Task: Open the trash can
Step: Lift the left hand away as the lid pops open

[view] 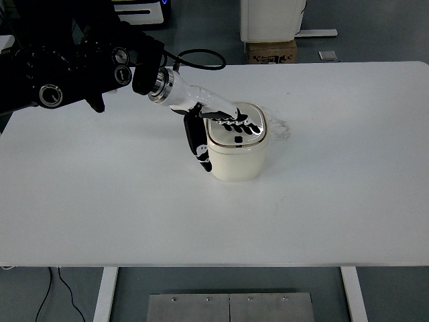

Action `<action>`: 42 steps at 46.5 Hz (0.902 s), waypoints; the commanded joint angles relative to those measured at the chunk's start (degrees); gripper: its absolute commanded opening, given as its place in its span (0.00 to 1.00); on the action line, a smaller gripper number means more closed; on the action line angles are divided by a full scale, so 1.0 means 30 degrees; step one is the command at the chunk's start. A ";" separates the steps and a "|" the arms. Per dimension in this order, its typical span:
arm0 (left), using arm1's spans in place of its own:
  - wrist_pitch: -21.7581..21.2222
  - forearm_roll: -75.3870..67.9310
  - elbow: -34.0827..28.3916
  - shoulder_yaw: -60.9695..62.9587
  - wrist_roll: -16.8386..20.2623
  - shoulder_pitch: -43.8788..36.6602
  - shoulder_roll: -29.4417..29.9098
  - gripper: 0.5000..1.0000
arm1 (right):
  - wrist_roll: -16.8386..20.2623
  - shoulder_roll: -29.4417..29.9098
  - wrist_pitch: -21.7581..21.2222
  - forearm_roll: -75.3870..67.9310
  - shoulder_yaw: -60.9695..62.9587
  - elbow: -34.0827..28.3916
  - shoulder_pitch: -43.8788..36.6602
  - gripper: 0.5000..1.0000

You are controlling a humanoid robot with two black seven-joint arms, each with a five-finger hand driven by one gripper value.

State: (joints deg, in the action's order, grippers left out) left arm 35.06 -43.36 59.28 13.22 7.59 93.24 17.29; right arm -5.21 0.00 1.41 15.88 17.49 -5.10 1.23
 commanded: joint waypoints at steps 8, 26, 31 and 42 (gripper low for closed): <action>-0.0020 0.1472 -0.0979 -0.0187 0.0020 0.0210 0.0156 1.00 | 0.0008 0.0000 0.0000 0.0010 0.0001 0.0000 0.0001 0.98; -0.0020 0.6655 -0.3089 -0.0274 0.0050 0.0005 0.1267 1.00 | -0.0021 0.0000 0.0000 0.0010 0.0001 0.0000 0.0001 0.98; -0.0020 0.8619 -0.3206 -0.0304 0.0079 -0.0083 0.1708 1.00 | -0.0021 0.0000 0.0000 0.0010 0.0001 0.0000 0.0001 0.98; -0.0493 1.1784 -0.3646 -0.1884 0.0226 -0.1341 0.2586 1.00 | 0.0008 0.0000 0.0000 0.0010 0.0001 0.0000 0.0001 0.98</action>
State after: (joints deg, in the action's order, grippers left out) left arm 34.98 -10.01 48.66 9.43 8.21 90.49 24.21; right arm -5.23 0.00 1.41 15.84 17.49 -5.10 1.23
